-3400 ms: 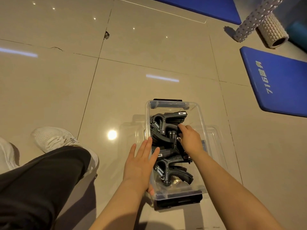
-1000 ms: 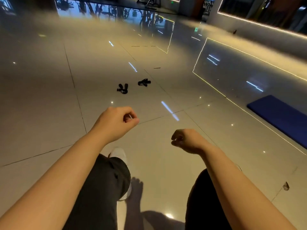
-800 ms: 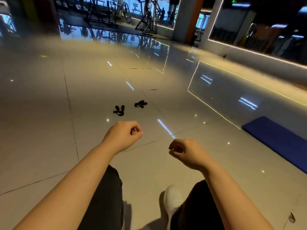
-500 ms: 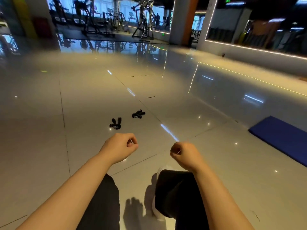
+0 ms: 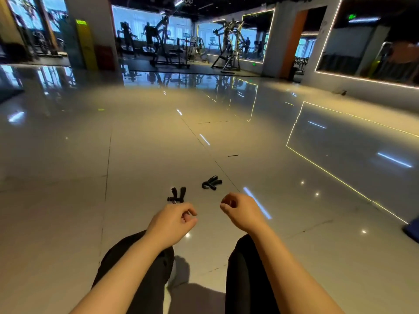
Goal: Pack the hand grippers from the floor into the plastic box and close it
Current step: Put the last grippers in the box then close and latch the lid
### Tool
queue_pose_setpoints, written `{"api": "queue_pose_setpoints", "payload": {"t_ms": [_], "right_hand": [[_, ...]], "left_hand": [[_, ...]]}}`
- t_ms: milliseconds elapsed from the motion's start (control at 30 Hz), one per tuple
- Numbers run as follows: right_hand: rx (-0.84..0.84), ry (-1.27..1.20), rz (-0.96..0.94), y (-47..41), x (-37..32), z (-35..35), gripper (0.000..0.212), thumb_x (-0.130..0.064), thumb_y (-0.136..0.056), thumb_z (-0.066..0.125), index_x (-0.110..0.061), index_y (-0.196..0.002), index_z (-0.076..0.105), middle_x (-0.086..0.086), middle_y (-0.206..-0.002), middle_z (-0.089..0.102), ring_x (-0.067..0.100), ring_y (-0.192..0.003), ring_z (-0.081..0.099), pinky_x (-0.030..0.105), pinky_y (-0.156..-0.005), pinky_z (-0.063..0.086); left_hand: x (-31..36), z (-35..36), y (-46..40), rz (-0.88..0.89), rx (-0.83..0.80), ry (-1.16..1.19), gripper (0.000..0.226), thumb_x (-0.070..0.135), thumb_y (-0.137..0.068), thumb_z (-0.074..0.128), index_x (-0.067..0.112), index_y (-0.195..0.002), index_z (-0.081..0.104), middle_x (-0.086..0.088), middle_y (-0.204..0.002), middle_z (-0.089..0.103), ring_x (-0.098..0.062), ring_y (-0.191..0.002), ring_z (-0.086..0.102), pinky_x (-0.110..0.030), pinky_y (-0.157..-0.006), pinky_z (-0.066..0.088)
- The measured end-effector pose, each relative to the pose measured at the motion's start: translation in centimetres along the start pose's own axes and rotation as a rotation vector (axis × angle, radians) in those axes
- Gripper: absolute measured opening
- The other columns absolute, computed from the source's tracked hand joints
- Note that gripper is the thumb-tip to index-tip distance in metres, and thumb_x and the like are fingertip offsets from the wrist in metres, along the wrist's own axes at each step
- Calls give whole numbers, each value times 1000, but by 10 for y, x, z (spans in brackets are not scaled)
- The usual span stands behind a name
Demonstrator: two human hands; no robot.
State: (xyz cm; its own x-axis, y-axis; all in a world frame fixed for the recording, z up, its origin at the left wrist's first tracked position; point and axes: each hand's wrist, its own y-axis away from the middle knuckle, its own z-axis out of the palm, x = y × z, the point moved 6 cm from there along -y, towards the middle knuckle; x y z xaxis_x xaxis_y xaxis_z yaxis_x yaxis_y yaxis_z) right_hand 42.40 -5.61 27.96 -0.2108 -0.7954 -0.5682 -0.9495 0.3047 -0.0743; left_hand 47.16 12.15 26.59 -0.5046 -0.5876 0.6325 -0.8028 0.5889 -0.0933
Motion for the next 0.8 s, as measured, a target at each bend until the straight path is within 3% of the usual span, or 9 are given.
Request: {"api": "queue_pose_setpoints", "payload": {"t_ms": [167, 300, 500, 633, 733, 800], "right_hand": [[-124, 30, -72, -92, -12, 18, 30, -28, -91, 58, -15, -118, 60, 2, -115, 62, 14, -97, 56, 22, -76, 39], [-267, 121, -156, -166, -14, 11, 32, -30, -89, 61, -18, -119, 58, 1, -119, 60, 11, -96, 54, 23, -78, 38], [-344, 277, -115, -262, 35, 34, 34, -32, -89, 61, -19, -120, 56, 2, -120, 59, 15, -105, 56, 28, -89, 45], [-422, 331, -104, -315, 57, 50, 35, -27, -87, 64, -18, -119, 58, -2, -113, 59, 13, -100, 55, 27, -86, 45], [-395, 385, -100, -358, 68, 52, 32, -24, -85, 64, -18, -117, 60, 3, -118, 59, 17, -101, 56, 28, -83, 45], [-481, 421, -97, -382, 76, 63, 37, -25, -86, 65, -19, -122, 57, 4, -124, 54, 19, -106, 54, 28, -86, 42]], "left_hand": [[-49, -23, -73, -42, 20, -113, 21, 34, -89, 52, 35, -108, 60, 19, -78, 56, -2, -73, 55, -23, -64, 45], [-76, -39, -142, -81, -38, -69, 18, 32, -88, 58, 30, -105, 60, 12, -83, 60, -5, -75, 57, -28, -71, 49], [-110, -47, -238, -86, -110, -65, 17, 32, -87, 61, 28, -104, 60, 9, -90, 59, -6, -81, 56, -25, -74, 48], [-142, -42, -294, -127, -198, -93, 19, 35, -86, 63, 28, -103, 60, 11, -91, 57, -4, -81, 55, -20, -68, 43], [-159, -39, -335, -151, -244, -111, 21, 35, -86, 63, 26, -105, 60, 10, -93, 58, -4, -81, 54, -18, -66, 41], [-167, -35, -363, -163, -259, -88, 20, 34, -86, 64, 26, -104, 60, 8, -94, 59, -6, -80, 55, -18, -67, 41]]}}
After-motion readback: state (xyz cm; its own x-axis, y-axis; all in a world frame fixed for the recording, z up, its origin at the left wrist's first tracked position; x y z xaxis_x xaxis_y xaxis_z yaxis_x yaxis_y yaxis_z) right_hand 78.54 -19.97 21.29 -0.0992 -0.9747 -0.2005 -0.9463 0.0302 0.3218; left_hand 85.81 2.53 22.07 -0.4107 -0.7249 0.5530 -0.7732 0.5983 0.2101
